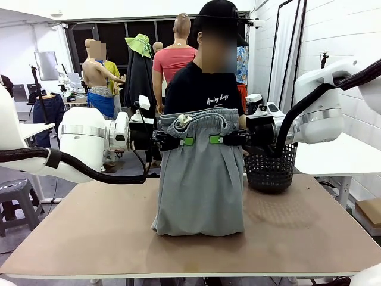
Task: Fold the training pants.
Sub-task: Fold the Training pants in half.
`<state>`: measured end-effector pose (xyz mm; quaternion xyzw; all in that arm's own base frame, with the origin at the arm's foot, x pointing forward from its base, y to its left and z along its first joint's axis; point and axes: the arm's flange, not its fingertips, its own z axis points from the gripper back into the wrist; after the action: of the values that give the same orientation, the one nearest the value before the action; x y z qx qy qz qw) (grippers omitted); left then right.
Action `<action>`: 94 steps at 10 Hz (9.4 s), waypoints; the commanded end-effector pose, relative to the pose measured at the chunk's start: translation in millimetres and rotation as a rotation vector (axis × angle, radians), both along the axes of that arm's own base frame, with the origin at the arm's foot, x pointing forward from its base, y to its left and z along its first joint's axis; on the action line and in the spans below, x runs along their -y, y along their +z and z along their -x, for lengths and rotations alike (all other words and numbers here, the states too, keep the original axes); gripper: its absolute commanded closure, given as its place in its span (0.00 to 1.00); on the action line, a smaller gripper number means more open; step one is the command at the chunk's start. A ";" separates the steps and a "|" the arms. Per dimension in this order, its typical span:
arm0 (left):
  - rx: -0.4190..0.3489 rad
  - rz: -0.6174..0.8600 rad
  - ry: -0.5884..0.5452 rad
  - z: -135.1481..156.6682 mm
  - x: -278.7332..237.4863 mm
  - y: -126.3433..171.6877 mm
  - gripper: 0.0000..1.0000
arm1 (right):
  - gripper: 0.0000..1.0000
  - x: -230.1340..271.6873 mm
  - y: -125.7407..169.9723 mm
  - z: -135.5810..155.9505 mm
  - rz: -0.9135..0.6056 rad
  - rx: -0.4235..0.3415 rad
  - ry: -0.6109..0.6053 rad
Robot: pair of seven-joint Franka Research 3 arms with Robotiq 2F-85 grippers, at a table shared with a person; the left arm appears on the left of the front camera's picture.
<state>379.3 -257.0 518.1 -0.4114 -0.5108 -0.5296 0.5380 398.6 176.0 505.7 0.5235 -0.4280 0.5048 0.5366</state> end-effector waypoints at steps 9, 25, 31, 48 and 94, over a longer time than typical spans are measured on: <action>0.044 0.074 0.023 -35.5 -30.2 38.9 1.00 | 1.00 -25.8 53.8 -64.9 0.038 0.027 0.062; 0.272 -0.006 0.249 -149.4 -48.0 141.5 1.00 | 1.00 -52.2 146.3 -209.7 0.110 0.115 0.037; 0.272 -0.018 0.252 -156.2 -46.0 137.7 1.00 | 1.00 -54.7 147.4 -219.5 0.103 0.111 0.031; 0.130 0.039 0.187 -191.0 -75.1 42.8 1.00 | 1.00 -44.2 80.5 -236.6 0.070 -0.172 0.154; -0.914 -0.031 -0.012 -50.2 -78.5 -143.7 1.00 | 1.00 -47.0 -167.1 -52.2 0.010 -0.894 0.018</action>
<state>419.2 -186.3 377.5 -0.6110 -0.1911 -0.2926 0.7103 443.6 234.0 337.7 0.6890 -0.1219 0.2712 0.6610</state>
